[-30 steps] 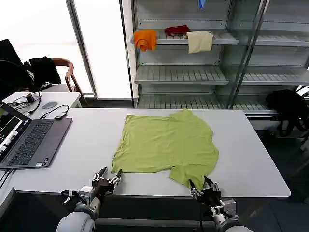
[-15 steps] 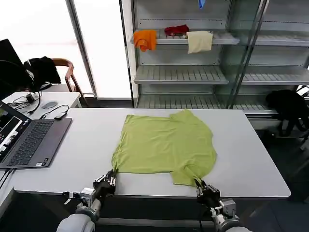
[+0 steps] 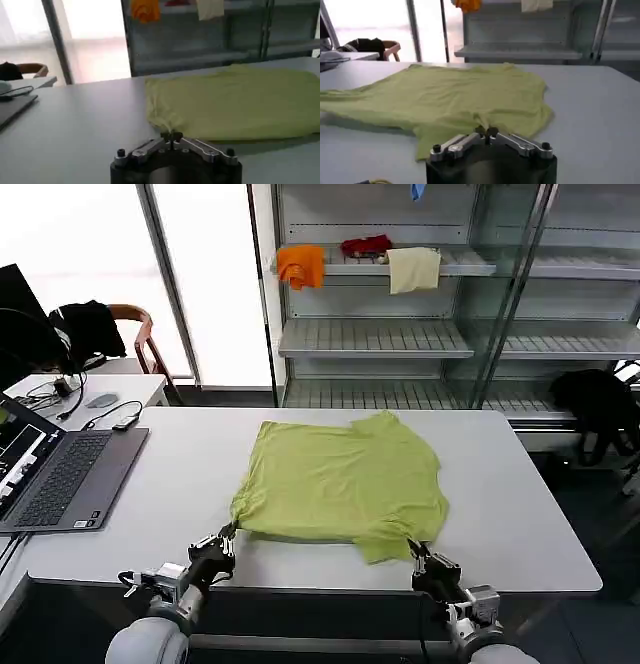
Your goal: Fold and organize the clothes.
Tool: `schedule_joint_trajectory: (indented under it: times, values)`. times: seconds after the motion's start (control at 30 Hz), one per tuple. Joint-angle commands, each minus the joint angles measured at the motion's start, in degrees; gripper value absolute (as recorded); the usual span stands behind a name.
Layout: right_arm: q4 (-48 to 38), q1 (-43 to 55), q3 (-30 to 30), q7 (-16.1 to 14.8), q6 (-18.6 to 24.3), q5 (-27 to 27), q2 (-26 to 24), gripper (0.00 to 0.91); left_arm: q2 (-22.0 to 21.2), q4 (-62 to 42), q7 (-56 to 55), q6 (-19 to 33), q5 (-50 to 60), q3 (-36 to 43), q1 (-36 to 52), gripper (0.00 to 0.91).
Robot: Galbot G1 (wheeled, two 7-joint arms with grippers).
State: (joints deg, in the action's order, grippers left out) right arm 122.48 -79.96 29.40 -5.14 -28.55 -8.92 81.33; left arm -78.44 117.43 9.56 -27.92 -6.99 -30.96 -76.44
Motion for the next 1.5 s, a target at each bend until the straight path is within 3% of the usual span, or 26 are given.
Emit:
schedule_joint_trajectory:
  times: [0.03, 0.33, 0.73, 1.27, 1.3, 1.33, 1.4, 1.43, 1.47, 1.5]
  values:
    - [-4.20, 9.25, 0.55, 0.05, -1.16, -0.70, 1.08, 0.000, 0.09, 1.00, 1.36, -0.23, -1.68, -0.45, 2.82, 0.000]
    - [-12.50, 17.82, -1.41, 0.37, -2.54, 0.00, 1.89, 0.000, -0.67, -4.97, 1.37, -3.76, -5.41, 0.50, 11.17, 0.000]
    - [-20.01, 25.24, -3.36, 0.23, -2.63, 1.38, 2.66, 0.000, -2.08, -14.58, -1.24, -4.11, -5.35, 0.44, 18.88, 0.000]
    - [-27.48, 30.39, -4.14, -0.10, -1.78, 4.69, 4.26, 0.010, -1.91, -21.17, -1.07, -2.96, -3.81, 0.86, 21.33, 0.010]
    - [-27.65, 30.46, -4.12, -0.01, -1.70, 4.85, 4.24, 0.111, -1.88, -21.40, -1.02, -2.80, -3.82, 0.87, 21.33, 0.010]
    - [-27.73, 30.50, -4.11, 0.11, -1.76, 4.84, 4.22, 0.907, -1.88, -21.54, -0.97, -2.65, -3.80, 0.89, 21.36, 0.010]
    - [-28.00, 30.65, -3.88, 0.37, -1.74, 4.81, 4.27, 0.907, -1.88, -21.73, -0.94, -2.52, -3.80, 0.90, 21.44, 0.010]
    - [-28.07, 30.67, -3.81, 0.56, -1.73, 4.81, 4.20, 0.907, -1.87, -21.80, -0.92, -2.46, -3.79, 0.91, 21.48, 0.111]
    - [-28.11, 30.67, -3.72, 0.76, -1.70, 4.81, 4.16, 0.907, -1.85, -21.80, -0.88, -2.39, -3.76, 0.98, 21.52, 0.333]
    - [-28.12, 30.63, -3.54, 0.97, -1.59, 4.83, 4.11, 0.907, -1.85, -21.76, -0.89, -2.32, -3.74, 1.00, 21.53, 0.816]
